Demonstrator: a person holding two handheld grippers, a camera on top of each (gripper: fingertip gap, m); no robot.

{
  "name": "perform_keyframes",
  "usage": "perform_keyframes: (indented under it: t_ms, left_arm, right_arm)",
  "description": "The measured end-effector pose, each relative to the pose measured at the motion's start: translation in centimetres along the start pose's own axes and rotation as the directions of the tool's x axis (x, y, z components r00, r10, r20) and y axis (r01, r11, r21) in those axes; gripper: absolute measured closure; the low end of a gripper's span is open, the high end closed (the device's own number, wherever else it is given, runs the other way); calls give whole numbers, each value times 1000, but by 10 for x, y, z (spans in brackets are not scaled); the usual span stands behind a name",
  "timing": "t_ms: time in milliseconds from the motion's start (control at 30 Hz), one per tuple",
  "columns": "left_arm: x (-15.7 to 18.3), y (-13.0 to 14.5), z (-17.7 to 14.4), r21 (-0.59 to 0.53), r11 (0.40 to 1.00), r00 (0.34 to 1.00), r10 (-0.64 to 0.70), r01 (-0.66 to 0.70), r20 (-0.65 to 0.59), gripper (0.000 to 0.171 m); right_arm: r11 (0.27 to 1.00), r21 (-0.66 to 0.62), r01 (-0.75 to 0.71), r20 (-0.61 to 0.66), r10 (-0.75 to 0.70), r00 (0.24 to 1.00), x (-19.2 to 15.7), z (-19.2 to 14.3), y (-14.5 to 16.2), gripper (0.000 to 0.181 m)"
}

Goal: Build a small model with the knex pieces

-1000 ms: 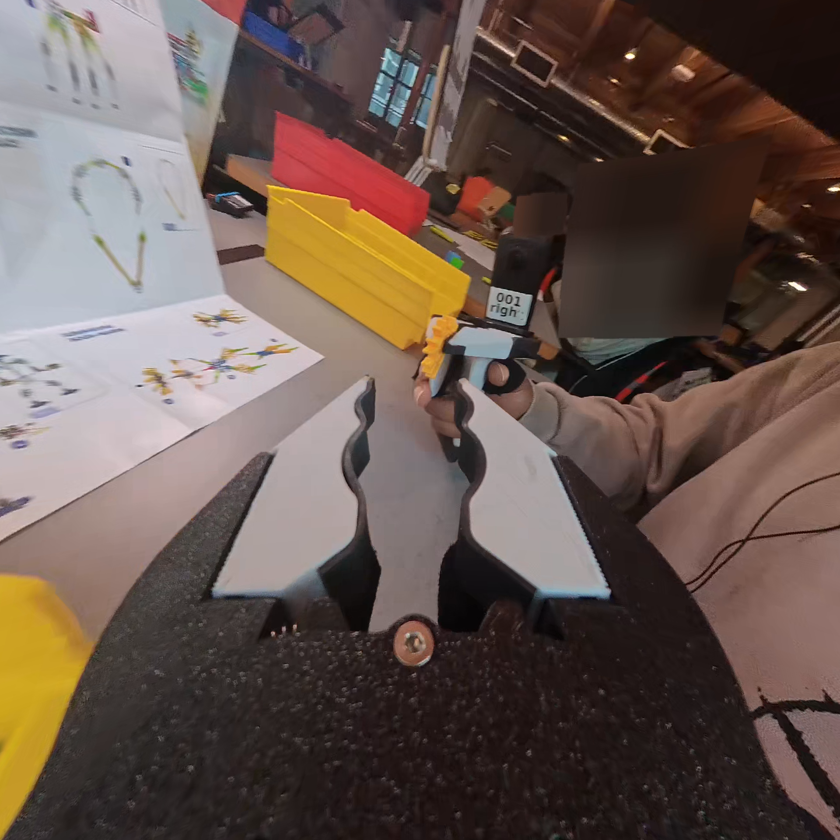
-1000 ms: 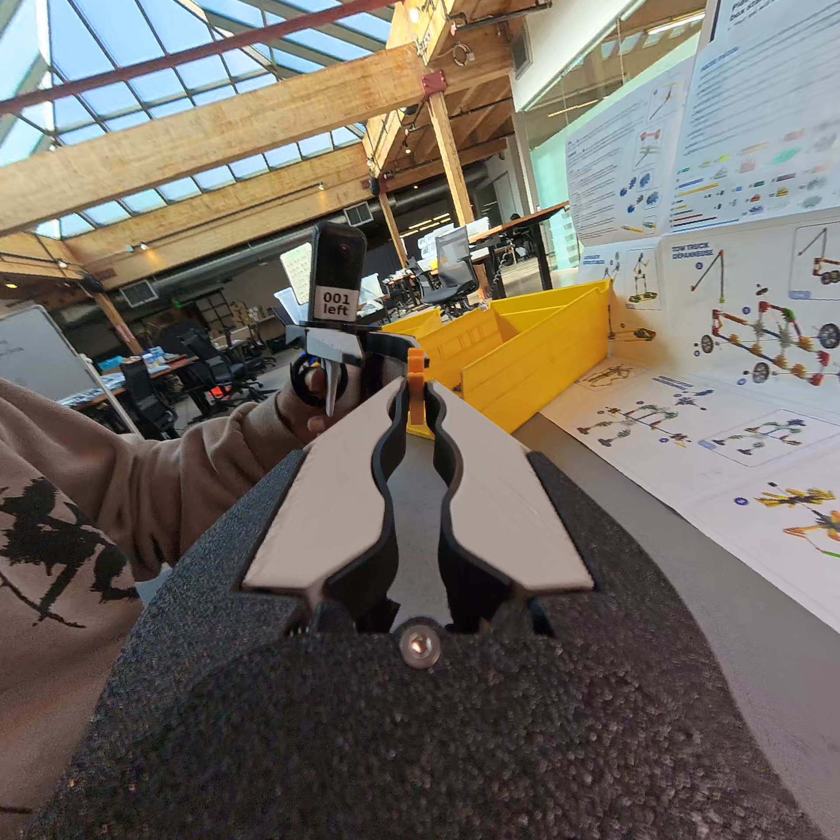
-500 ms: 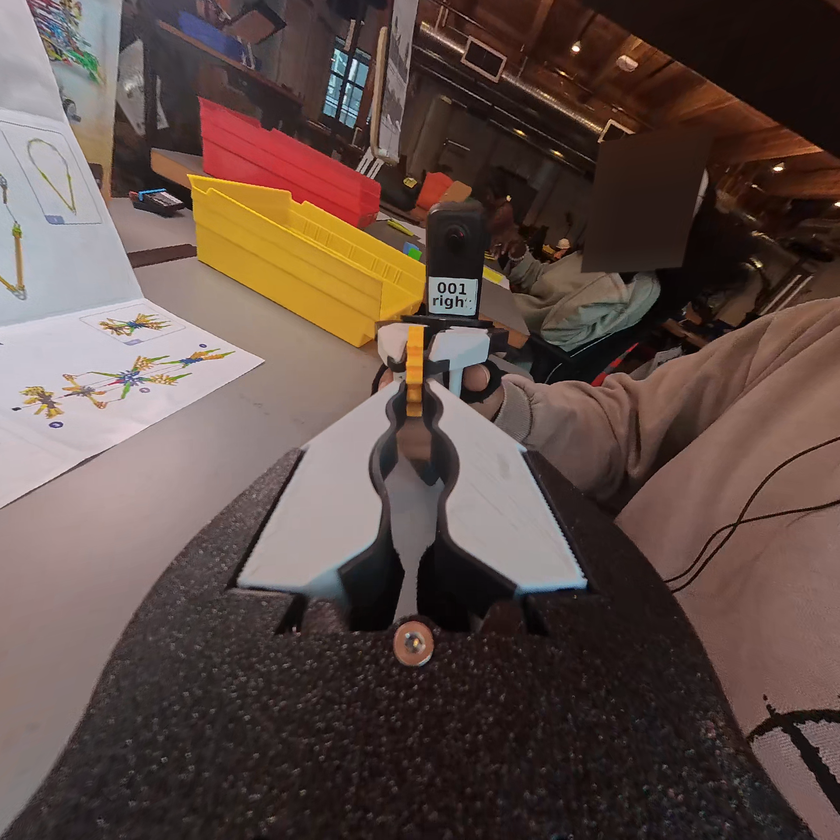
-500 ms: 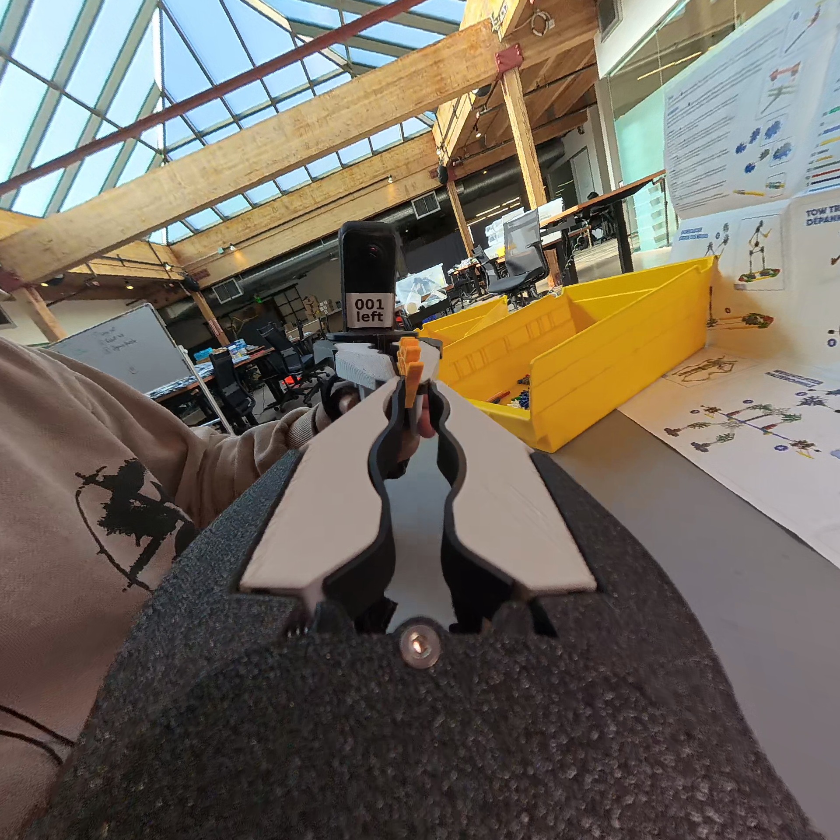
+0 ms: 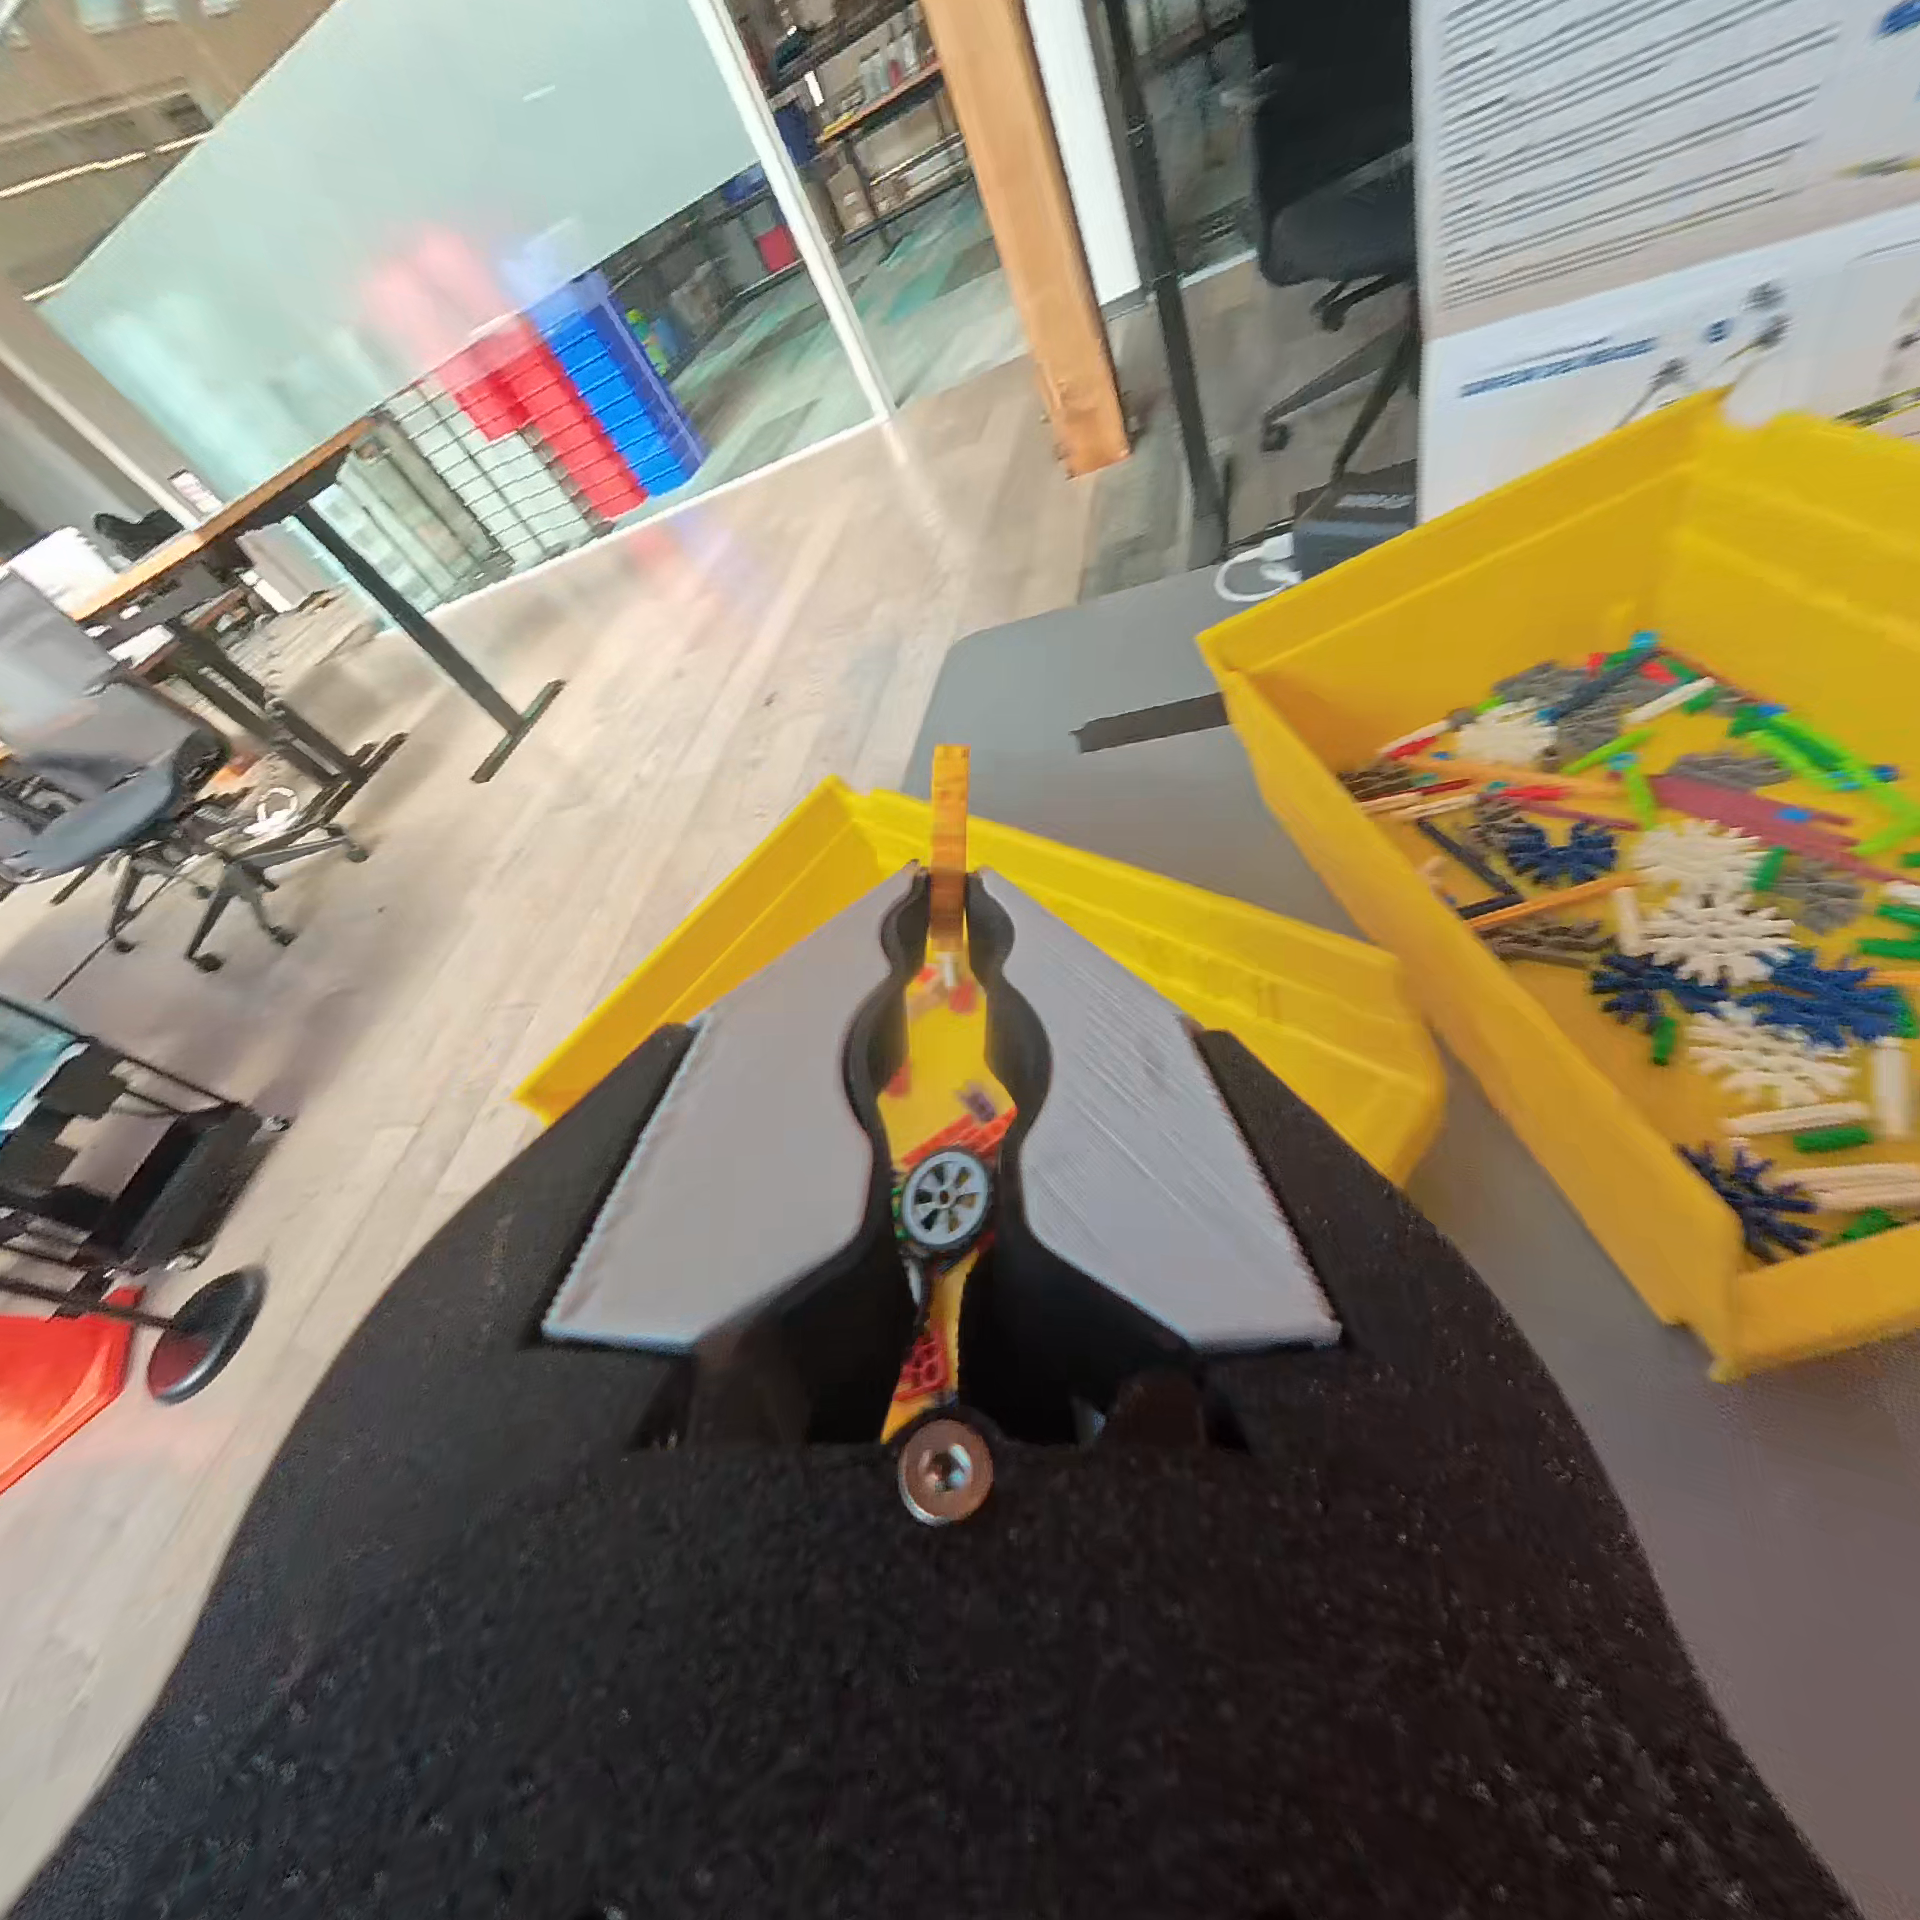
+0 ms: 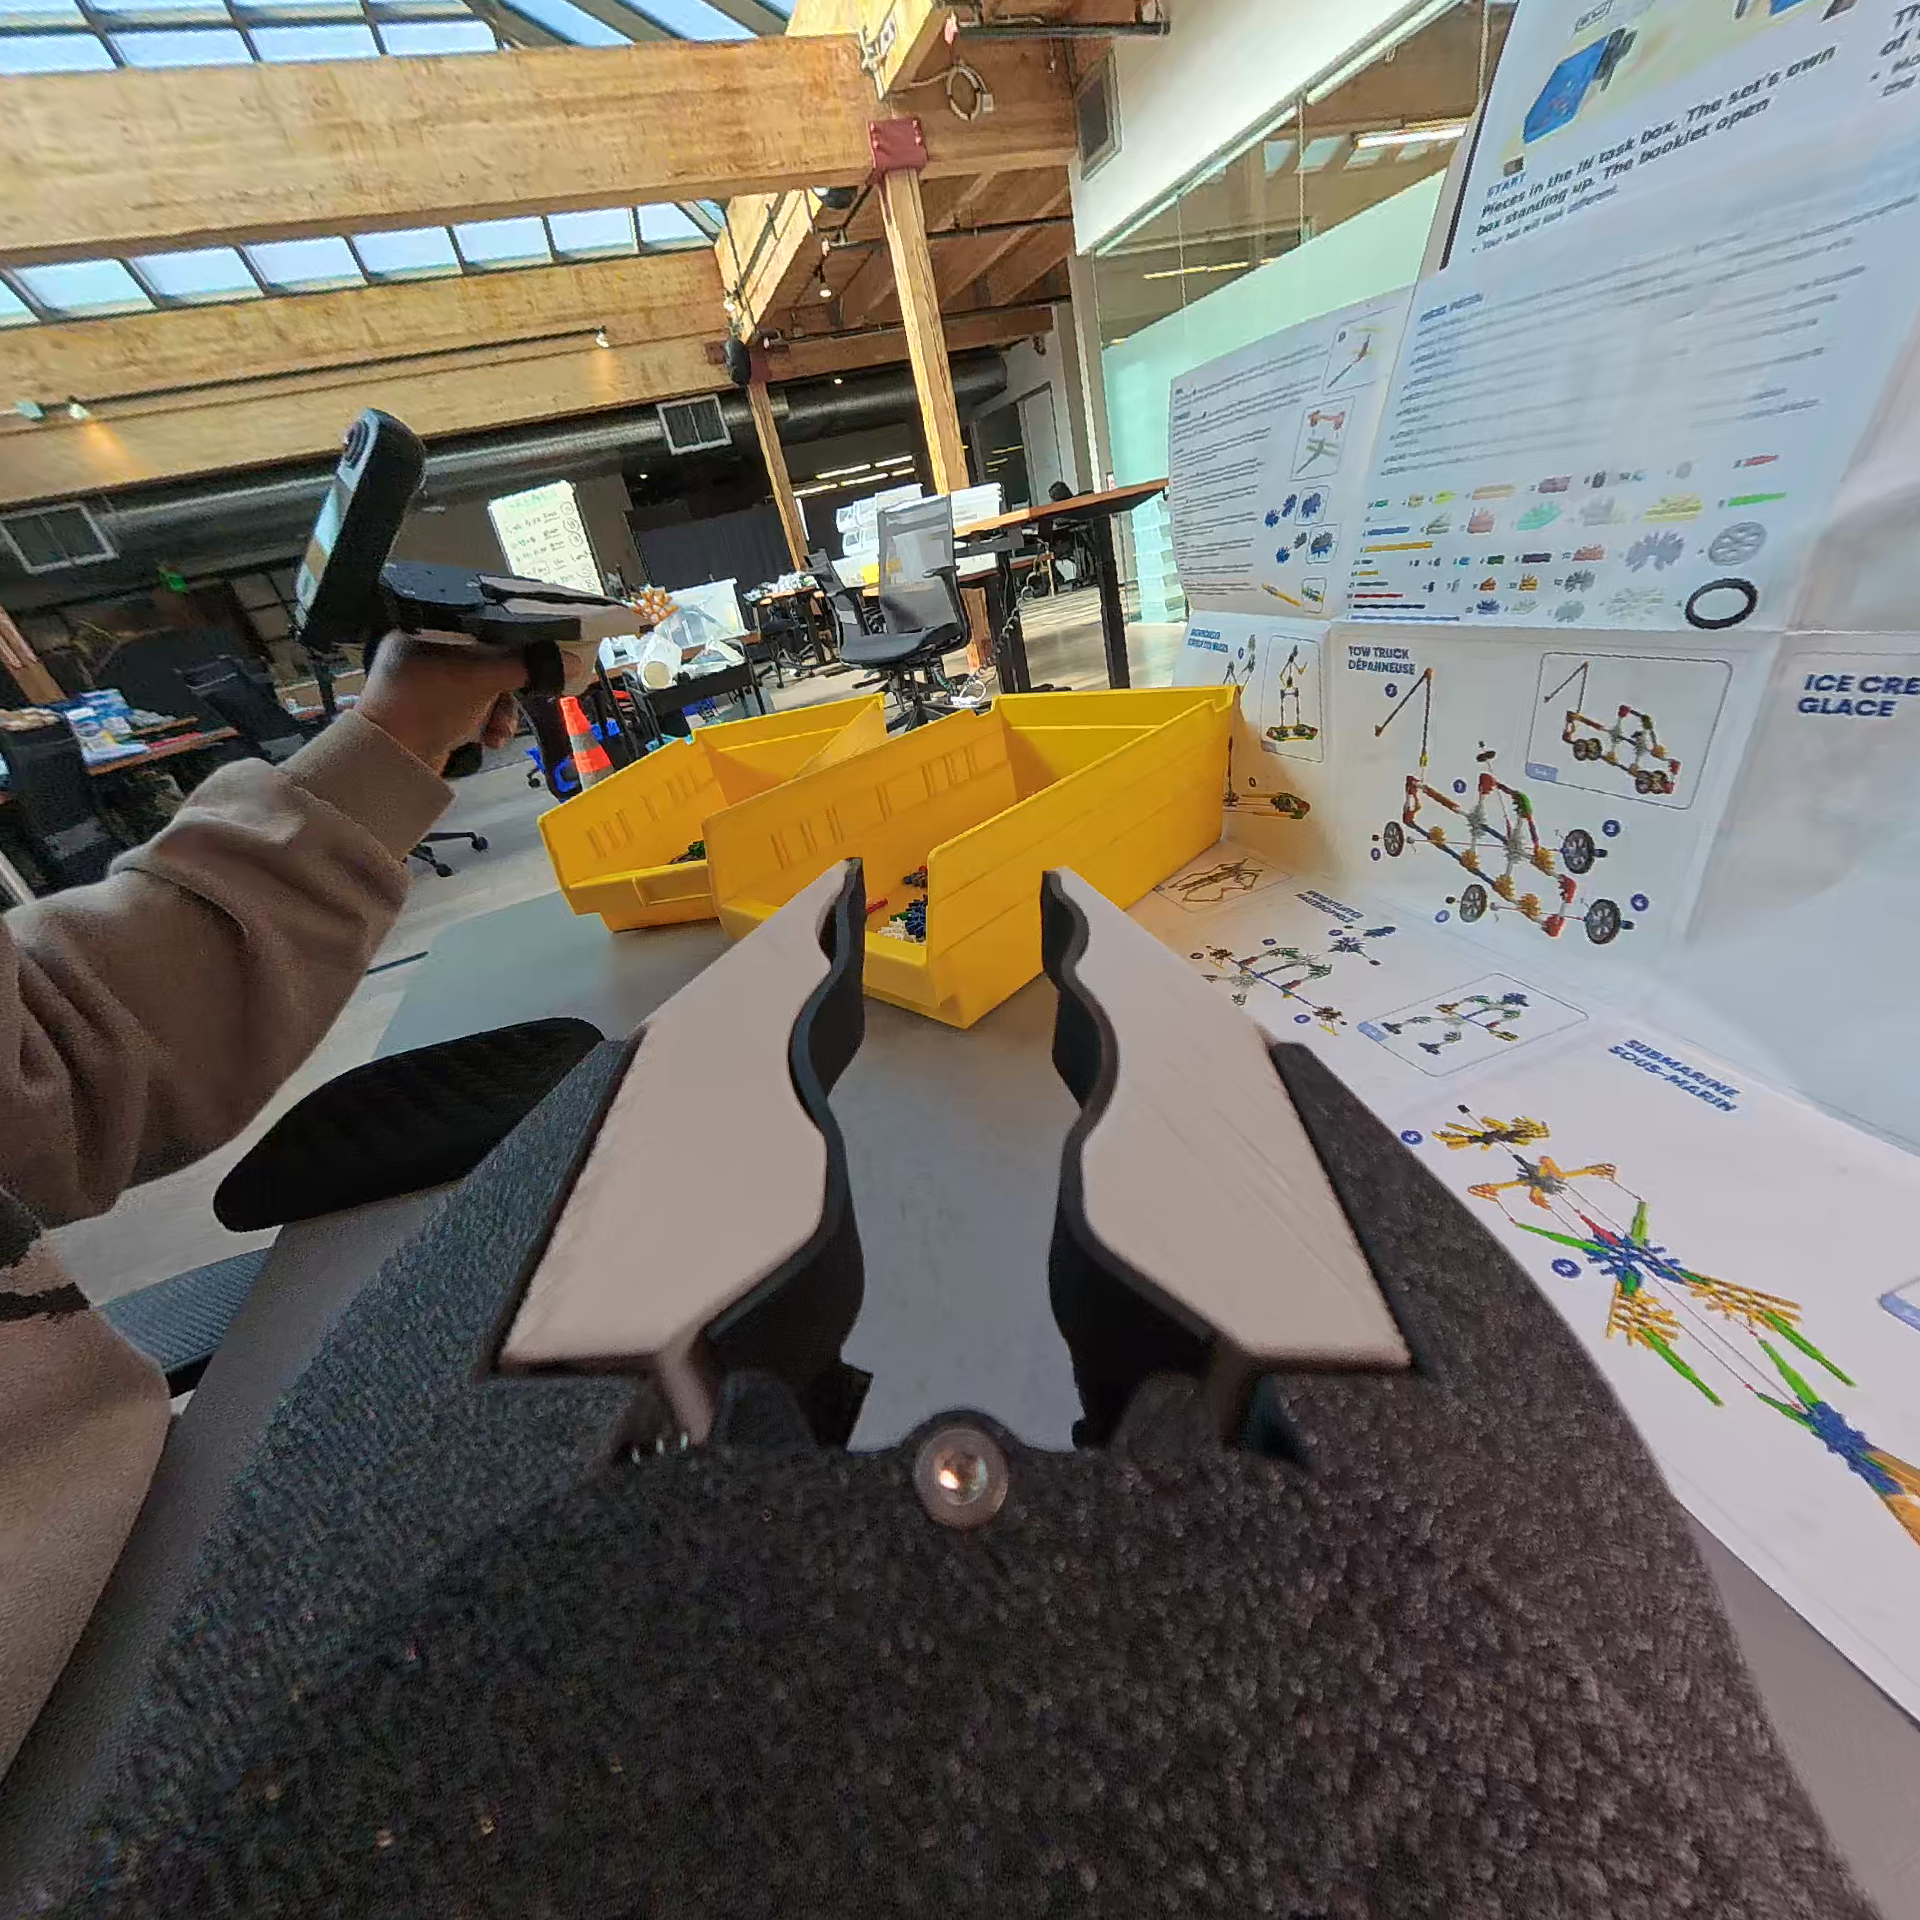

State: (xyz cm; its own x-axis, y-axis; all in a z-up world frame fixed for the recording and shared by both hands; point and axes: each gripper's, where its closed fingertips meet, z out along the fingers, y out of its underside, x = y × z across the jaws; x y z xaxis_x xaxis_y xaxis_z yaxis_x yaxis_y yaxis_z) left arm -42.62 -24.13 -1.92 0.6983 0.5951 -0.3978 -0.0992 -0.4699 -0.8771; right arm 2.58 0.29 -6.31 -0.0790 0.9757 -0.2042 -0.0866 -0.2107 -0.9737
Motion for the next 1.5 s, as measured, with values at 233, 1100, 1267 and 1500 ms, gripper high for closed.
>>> perform_keyframes:
  t_ms: [233, 1100, 1267, 1500]
  left_arm:
    - [-57, 29, 16, -123, 992, 999, -2, 6, 35, 166]
    - [270, -84, -56, 285, 902, 653, 4, 325, -757, 124]
    - [370, -69, -74, 199, 933, 517, 16, 299, -856, 119]
    - [428, -39, -77, 120, 967, 515, -14, 227, -857, 110]
  right_arm:
    - [999, -34, 4, 1, -4, 1000, -1, 5, 10, 149]
    - [899, -379, 218, -467, -389, 794, 76, -19, 40, 108]
    - [896, -434, 94, -554, -348, 756, 96, -28, 58, 80]
    - [896, -444, 6, -564, -284, 776, 102, -31, 71, 62]
